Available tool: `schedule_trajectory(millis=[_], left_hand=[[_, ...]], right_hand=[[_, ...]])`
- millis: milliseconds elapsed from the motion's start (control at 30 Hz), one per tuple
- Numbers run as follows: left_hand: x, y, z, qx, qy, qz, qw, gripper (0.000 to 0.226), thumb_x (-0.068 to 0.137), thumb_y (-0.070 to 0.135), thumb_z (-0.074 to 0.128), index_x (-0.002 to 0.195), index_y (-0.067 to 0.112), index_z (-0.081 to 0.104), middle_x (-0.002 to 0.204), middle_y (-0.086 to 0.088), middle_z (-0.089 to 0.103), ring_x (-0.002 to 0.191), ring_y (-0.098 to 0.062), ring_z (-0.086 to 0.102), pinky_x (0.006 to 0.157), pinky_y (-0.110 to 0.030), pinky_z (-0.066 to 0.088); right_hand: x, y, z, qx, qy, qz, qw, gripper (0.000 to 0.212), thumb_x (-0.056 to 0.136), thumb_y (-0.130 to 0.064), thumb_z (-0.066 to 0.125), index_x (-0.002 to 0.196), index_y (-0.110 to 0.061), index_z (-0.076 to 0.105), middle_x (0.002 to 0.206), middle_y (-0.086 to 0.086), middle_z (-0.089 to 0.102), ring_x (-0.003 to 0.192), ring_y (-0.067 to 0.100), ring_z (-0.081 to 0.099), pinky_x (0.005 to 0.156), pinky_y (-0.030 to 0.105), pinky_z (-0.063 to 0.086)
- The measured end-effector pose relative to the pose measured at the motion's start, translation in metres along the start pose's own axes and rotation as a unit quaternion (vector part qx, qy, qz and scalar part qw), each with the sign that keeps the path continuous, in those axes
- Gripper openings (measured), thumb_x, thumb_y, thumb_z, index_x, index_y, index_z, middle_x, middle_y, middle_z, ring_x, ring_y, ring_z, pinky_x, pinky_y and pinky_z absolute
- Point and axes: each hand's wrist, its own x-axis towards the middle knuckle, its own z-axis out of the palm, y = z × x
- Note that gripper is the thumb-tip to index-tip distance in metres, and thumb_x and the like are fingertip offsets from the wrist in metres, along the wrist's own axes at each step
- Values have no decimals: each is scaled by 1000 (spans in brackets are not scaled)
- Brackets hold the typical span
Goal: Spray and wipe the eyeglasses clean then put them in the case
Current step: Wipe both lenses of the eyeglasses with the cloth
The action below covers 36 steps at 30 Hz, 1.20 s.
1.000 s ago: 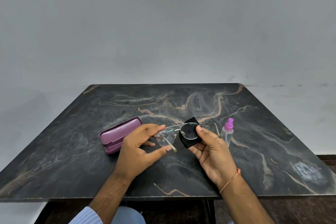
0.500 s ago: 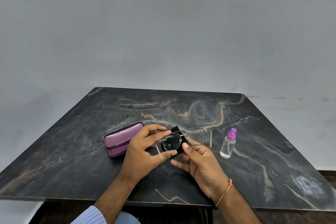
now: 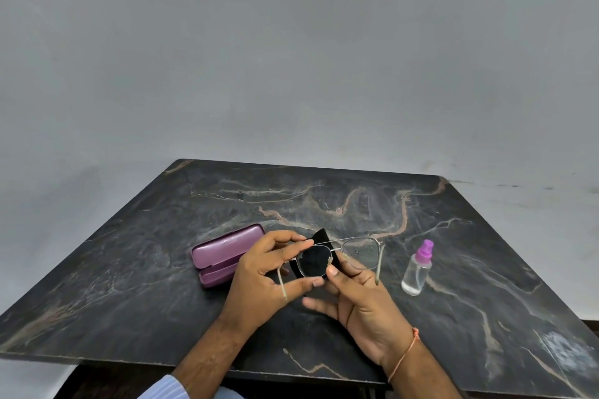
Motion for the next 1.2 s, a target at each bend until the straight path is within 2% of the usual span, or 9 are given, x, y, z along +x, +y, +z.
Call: schedule_trajectory(millis=[67,167,233,433,533,667,900,1000,1200], left_hand=[[1,0,-1,-9,-2,-2,1000,62,74,26,101,131,25,79,134,11,71,127,-14,70,99,-16,56],[1,2,-2,-20,-11,1,1000,61,74,26,100,131,24,79,137,7,71,129,-15,70,104,-21,57],[2,4,-3,-42,-12,-6,999,63,73,24,101,130,35,79,138,4,72,128,-19,72,107,-28,58],[1,8,-1,-81,-11,-43,996,70,73,17,102,129,48,75,136,-1,74,127,-25,74,108,-43,61],[1,5,-1,-58,-18,-33,998,60,76,28,100,132,33,79,137,5,71,128,-23,71,107,-38,61],[1,5,-2,-47,-4,-19,999,59,79,46,94,132,26,78,135,9,71,127,-18,71,109,-31,58],[-1,5,-1,-30,3,-30,999,60,76,35,97,133,37,77,131,15,71,124,-17,72,85,-32,67],[-2,4,-1,-16,-12,-33,999,64,78,31,99,137,36,76,132,13,72,122,-22,74,81,-44,69],[-5,4,-2,-1,-40,-50,998,62,85,22,94,143,27,72,137,14,72,125,-19,72,83,-42,69]], right_hand=[[1,0,-1,9,-27,16,999,5,95,-14,77,99,-17,77,92,8,65,95,24,68,98,60,57],[5,1,-5,4,-43,37,998,47,86,-21,86,127,-6,67,108,16,65,105,29,66,99,63,57],[5,1,-7,4,-44,46,998,55,82,-25,91,126,-3,64,112,23,59,114,38,60,98,61,59],[2,2,-4,9,-11,19,1000,50,75,-26,97,114,-2,76,113,25,69,100,30,75,92,45,64],[1,2,-4,21,-9,26,999,12,90,-14,82,101,-10,78,101,18,71,95,26,76,99,55,59],[4,0,-6,18,-23,41,999,42,75,-23,96,108,-6,76,104,18,72,99,30,74,94,53,63],[6,5,-6,0,54,-27,998,56,81,-12,85,117,24,61,112,35,68,96,35,75,86,41,65],[5,6,-3,20,72,-52,996,43,81,-3,79,113,22,65,107,31,72,94,35,76,83,40,66],[1,3,0,22,99,-69,992,20,83,1,74,102,8,76,97,25,78,85,31,79,72,35,66]])
